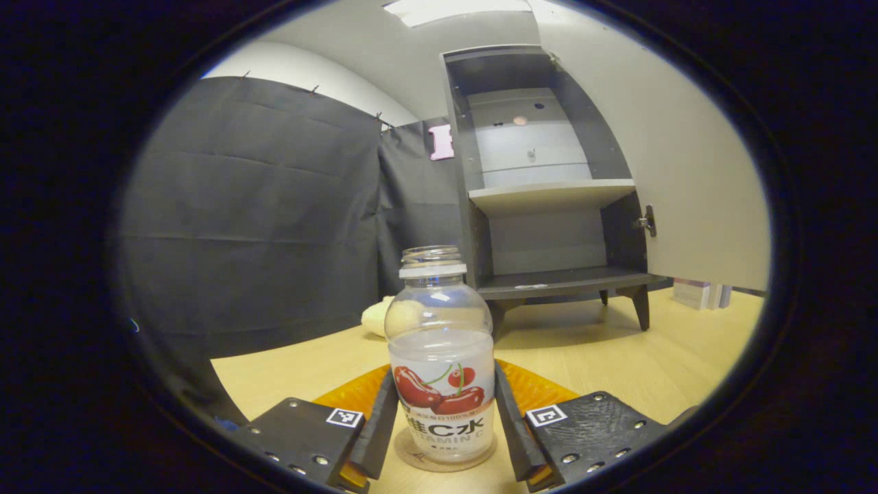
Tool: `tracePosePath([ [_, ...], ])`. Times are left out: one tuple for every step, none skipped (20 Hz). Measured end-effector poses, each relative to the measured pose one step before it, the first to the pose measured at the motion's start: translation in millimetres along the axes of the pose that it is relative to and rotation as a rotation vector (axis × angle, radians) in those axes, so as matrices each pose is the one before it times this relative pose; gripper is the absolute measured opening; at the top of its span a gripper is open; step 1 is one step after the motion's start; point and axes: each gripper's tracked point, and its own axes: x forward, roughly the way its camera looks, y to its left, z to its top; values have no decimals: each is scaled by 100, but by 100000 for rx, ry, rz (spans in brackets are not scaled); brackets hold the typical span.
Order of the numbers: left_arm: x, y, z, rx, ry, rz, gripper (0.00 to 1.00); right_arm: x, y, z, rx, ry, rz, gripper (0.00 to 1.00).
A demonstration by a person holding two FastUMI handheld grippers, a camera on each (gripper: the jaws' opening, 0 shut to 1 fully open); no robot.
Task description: Open the cabinet door with the right hand, grasp the bottle in the cabinet with the left hand and place it on the coaster, then close the cabinet door with the right hand.
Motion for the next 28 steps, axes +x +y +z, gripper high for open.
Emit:
tracePosePath([
  [119, 1, -141, 771, 146, 215, 78, 126, -64, -28, 690, 207, -1, 87],
  [-25, -140, -155, 131, -280, 289, 78, -77, 64, -73, 245, 379, 292, 87],
  [128, -118, -14, -285, 121, -132, 74, -2, -14, -117, -396, 290, 146, 87],
  [-1, 148, -81, -195, 0, 293, 75, -16, -52, -102, -718, 343, 153, 87],
  [278, 175, -192, -353, -42, 67, 86, 15, 20, -44, -517, 230, 422, 87],
  [235, 473, 298, -518, -188, 686, 84, 39, 24, 63, -223, 13, 416, 87],
  [99, 149, 340, -1015, -497, 24, 84, -22, 102, -109, -14, -23, 565, 87],
  [-104, 36, 543, -975, -362, -163, 90, 10, 131, 71, 30, -124, 605, 87],
  [-61, 395, 426, -760, -335, 101, 90, 68, 64, -68, -189, -49, 221, 87],
  [-426, 570, 458, -478, -428, 395, 87, -5, -30, 81, -44, 76, 176, 87],
  [-250, 479, 442, -483, -313, 26, 84, -153, 23, -52, 96, -41, 25, 87],
  [-361, 288, 601, -376, -496, -23, 84, -106, -57, -1, 181, -337, -126, 87],
  [-110, 204, 502, -346, -389, -161, 84, -43, 41, -35, 270, -294, -231, 87],
  [159, 13, 570, -182, -229, -180, 84, -48, -44, 130, 161, -381, -172, 87],
  [223, -75, 674, -156, -468, -451, 84, -115, 48, 80, 189, -369, -325, 87],
  [304, -285, 751, 100, -357, -658, 84, -132, -98, 79, 171, -483, -346, 87],
  [135, 26, 1034, 187, -643, -646, 84, -50, -43, 113, 291, -626, -362, 87],
  [-18, -162, 1329, 538, -912, -698, 84, -115, -74, 261, 498, -797, -336, 87],
  [75, -190, 1469, 802, -1178, -621, 84, -199, 207, 270, 528, -884, -203, 87],
  [45, -502, 1489, 1190, -1116, -824, 84, -322, 96, 418, 320, -838, -263, 87],
  [303, -305, 1535, 1050, -804, -620, 84, -315, 94, 90, 230, -969, -362, 87],
  [247, -328, 1172, 381, -1201, -714, 89, -162, -62, 236, 405, -867, -390, 87],
  [120, -166, 1291, 21, -898, -621, 84, -144, -30, 320, 612, -826, -541, 87],
  [64, 98, 1097, 4, -712, -441, 84, -208, -135, 381, 817, -781, -756, 87],
  [108, -38, 1506, -160, -715, -711, 84, -161, -307, 356, 958, -928, -1092, 87],
  [106, -78, 1396, 4, -903, -722, 84, -160, -422, 532, 1135, -1295, -1022, 87],
  [130, -37, 1862, 228, -995, -680, 84, -48, -428, 506, 971, -1314, -1050, 87],
  [-25, -215, 1603, 480, -1109, -1035, 84, -135, -414, 635, 919, -1556, -947, 87],
])
